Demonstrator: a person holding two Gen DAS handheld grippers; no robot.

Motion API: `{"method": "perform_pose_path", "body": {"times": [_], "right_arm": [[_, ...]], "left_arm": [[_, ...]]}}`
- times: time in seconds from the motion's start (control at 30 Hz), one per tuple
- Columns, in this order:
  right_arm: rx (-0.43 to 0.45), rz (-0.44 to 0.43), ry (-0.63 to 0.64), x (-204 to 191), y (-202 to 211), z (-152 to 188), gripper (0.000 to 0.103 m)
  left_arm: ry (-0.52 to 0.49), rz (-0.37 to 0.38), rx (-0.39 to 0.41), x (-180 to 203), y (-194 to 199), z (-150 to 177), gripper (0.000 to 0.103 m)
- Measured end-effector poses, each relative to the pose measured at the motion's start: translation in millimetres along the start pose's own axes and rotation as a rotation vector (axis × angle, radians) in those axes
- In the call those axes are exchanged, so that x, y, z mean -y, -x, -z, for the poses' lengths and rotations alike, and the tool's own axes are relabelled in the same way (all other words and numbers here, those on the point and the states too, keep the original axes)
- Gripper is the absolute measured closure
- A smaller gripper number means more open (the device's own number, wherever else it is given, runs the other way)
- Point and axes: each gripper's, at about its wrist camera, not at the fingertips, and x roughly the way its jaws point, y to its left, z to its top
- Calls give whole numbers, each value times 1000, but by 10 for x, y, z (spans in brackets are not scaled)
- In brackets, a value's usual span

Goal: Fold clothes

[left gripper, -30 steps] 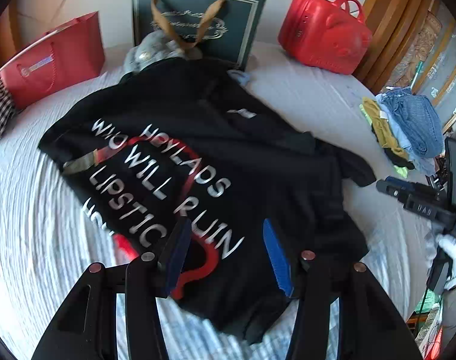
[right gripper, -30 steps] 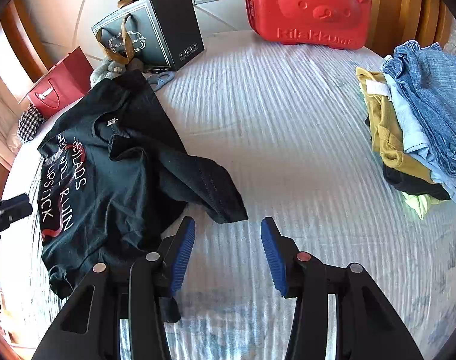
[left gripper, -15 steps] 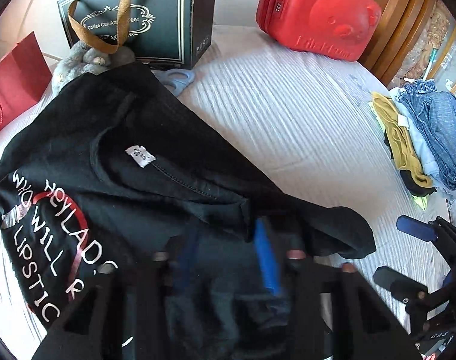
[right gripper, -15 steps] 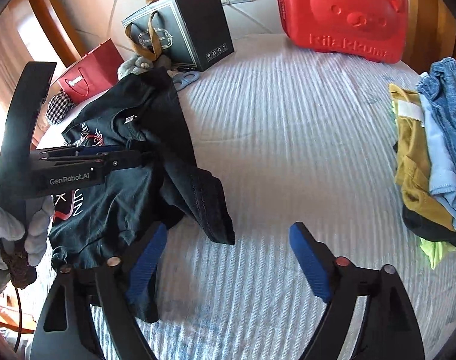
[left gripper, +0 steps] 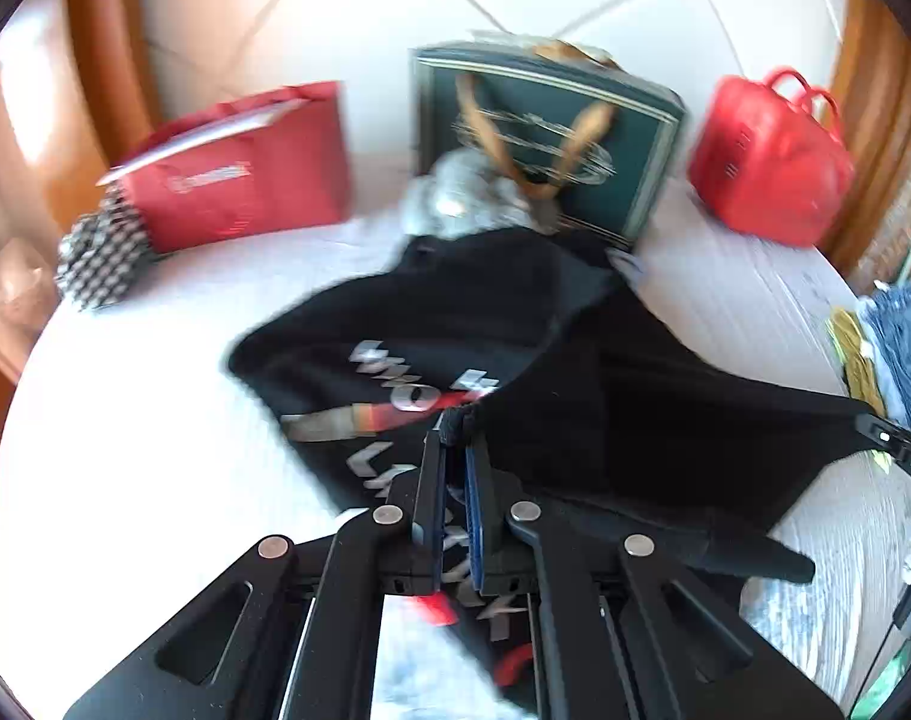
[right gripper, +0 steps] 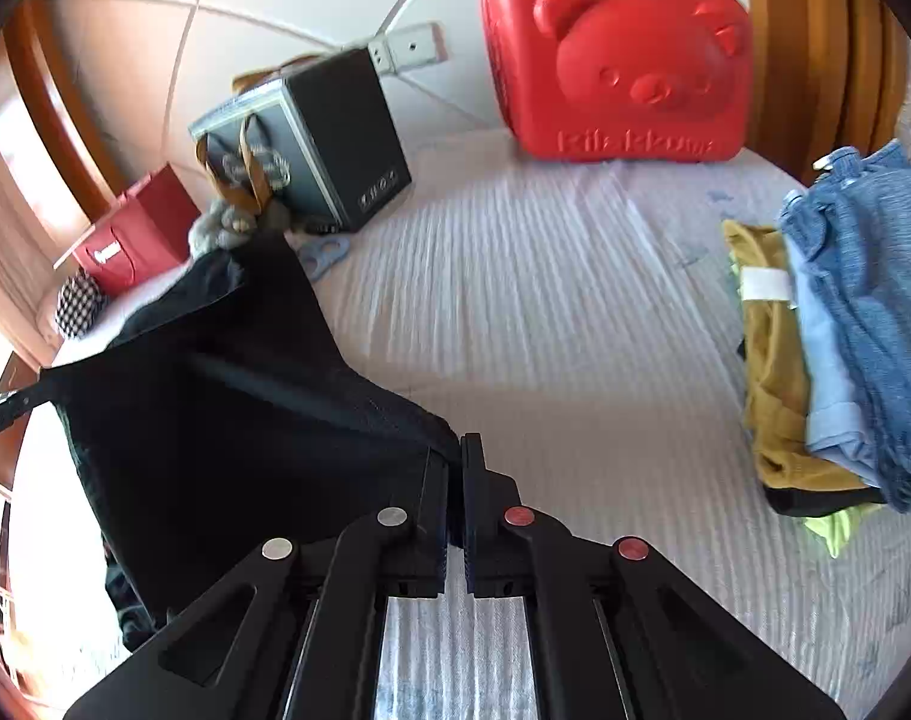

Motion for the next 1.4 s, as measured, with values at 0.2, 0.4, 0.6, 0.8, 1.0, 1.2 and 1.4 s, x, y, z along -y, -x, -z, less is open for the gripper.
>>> {"method": "perform_pose_path", "body": {"times": [0.2, 0.4, 0.6, 0.8, 1.0, 1.2, 1.4], "right_arm": [[126, 92, -111, -170, 685, 253, 100], [0, 115, -261, -355, 908, 975, 100], [-297, 196, -307, -619, 600, 1877, 100], [-310, 306, -295, -600, 795, 1890, 73], [-143, 321, -185, -715, 998, 1132, 30], [-76, 183, -28, -1074, 525, 371, 10], [-108, 57, 74, -1421, -334, -145, 10]], "left_arm": [[187, -230, 63, -1947, 812, 407, 99], [260, -264, -104, -3161, 731, 1180, 96], [179, -259, -332, -3474, 161, 1652, 74], [82, -115, -168, -3222, 241, 1203, 51], [-122, 47, -84, -2339, -45, 689, 48], [-260, 57, -129, -1888, -602, 490, 48], [-308, 35, -168, -1894, -890, 421, 48]]}}
